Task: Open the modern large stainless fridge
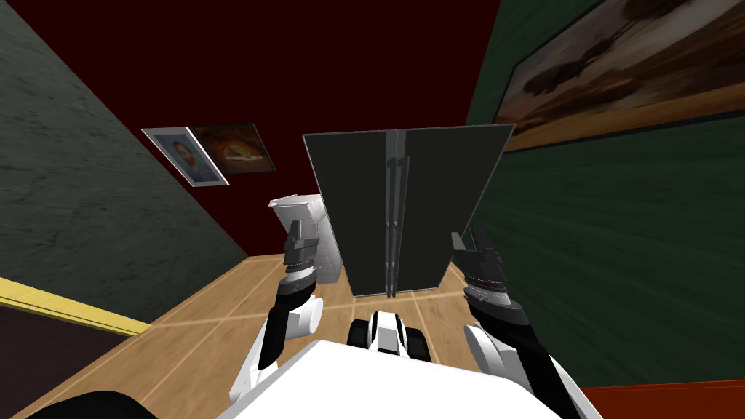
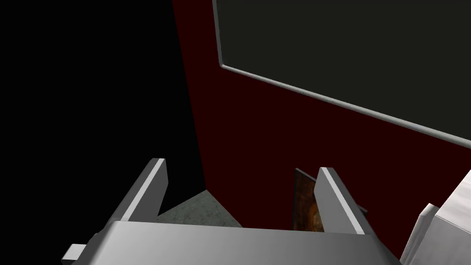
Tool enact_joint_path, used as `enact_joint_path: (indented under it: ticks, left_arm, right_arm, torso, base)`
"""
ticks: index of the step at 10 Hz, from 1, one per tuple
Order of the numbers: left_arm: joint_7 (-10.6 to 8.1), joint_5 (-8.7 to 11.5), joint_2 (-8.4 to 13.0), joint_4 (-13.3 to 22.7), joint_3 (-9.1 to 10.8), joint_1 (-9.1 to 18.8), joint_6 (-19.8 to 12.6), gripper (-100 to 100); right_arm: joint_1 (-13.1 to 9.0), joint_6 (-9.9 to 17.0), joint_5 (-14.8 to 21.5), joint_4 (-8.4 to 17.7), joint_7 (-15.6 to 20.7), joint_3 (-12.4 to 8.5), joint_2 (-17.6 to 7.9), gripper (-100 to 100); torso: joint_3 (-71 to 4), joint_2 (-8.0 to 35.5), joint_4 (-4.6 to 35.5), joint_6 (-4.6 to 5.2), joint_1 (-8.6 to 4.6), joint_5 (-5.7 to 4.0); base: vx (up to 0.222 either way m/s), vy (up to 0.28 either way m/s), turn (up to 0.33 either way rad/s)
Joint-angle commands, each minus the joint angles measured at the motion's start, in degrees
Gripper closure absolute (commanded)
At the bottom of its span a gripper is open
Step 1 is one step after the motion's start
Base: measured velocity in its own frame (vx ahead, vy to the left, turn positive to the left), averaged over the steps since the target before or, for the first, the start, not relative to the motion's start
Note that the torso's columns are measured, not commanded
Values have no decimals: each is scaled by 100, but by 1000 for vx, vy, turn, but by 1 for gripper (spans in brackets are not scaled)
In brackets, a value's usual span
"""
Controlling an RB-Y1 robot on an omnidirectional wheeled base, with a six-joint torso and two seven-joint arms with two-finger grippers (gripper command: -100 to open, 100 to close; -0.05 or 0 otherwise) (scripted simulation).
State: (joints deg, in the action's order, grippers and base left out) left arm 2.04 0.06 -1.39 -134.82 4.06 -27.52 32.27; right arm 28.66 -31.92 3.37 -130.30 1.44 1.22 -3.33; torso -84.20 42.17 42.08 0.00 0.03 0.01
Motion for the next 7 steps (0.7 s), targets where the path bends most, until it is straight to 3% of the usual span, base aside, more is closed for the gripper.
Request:
enact_joint_path:
  ticks: [1, 2, 7]
  left_arm:
    - [0, 0, 0, 0, 0, 0, 0, 0]
    - [0, 0, 0, 0, 0, 0, 0, 0]
    - [0, 0, 0, 0, 0, 0, 0, 0]
  right_arm:
    - [210, -22, 152, -4, 142, -452, -308, -100]
    - [327, -31, 240, -9, 223, -661, -415, -100]
    - [608, -55, 455, -17, 424, -1328, -616, -100]
  torso:
    - [-27, 12, 16, 0, 1, 0]
    - [-33, 15, 20, 0, 2, 1]
    - [-39, 8, 20, -1, -2, -1]
  base:
    - [-42, 36, 189]
    - [-55, 42, 245]
    - [-33, 20, 124]
